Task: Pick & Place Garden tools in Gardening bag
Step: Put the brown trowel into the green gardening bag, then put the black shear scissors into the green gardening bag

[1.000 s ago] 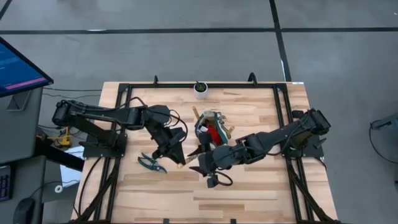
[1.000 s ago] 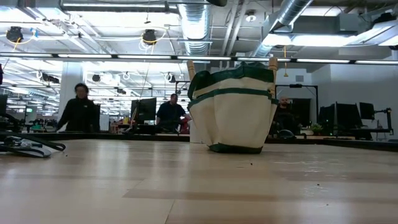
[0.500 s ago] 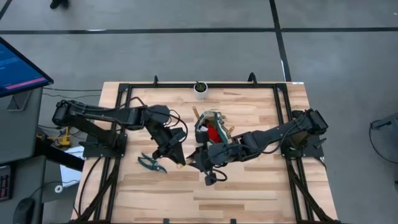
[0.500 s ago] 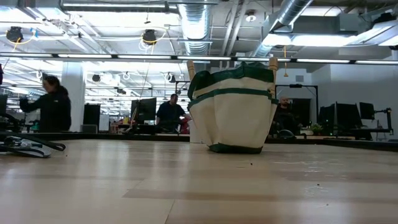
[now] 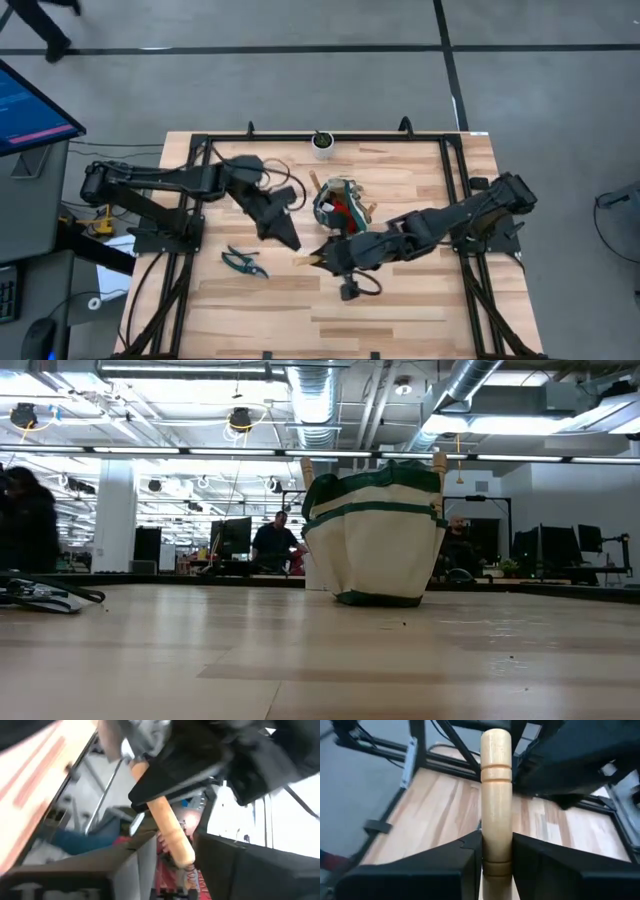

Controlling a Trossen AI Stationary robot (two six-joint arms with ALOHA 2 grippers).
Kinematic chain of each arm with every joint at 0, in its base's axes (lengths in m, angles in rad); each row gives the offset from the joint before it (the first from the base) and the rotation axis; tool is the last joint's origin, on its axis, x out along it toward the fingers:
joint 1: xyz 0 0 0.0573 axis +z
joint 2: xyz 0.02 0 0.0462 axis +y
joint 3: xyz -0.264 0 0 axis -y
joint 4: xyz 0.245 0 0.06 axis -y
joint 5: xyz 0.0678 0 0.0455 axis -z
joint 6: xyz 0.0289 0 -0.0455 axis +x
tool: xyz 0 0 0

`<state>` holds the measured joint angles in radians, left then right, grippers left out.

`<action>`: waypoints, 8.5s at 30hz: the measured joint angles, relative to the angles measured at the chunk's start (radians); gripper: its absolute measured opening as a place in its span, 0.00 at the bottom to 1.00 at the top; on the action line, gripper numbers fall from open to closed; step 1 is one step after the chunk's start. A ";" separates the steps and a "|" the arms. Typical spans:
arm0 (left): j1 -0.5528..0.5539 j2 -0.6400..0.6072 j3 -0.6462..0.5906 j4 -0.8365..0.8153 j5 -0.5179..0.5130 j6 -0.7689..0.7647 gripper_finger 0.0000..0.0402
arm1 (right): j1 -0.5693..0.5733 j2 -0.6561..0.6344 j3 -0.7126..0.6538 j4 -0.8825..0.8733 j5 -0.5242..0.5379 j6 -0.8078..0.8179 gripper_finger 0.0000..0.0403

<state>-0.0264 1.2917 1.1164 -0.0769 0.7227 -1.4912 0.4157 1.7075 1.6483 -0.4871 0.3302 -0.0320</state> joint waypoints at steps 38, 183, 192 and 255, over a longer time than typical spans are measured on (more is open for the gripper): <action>-0.033 -0.082 0.001 0.418 -0.558 1.346 0.50 | -0.006 -0.082 -0.001 0.414 0.505 0.006 0.15; 0.288 0.457 -0.459 1.146 0.052 1.654 0.14 | 0.288 -0.210 0.000 0.413 0.641 0.217 0.71; 0.288 0.466 -0.433 1.136 0.071 1.651 0.24 | 0.288 -0.210 0.000 0.413 0.639 0.244 0.71; -0.343 -0.155 -0.434 -0.801 -0.758 -0.249 0.80 | 0.324 -0.237 -0.001 0.196 0.636 0.182 0.71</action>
<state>-0.3692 1.1363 0.6827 -0.8783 -0.0353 -1.7404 0.7396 1.4708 1.6478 -0.2916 0.9665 0.1504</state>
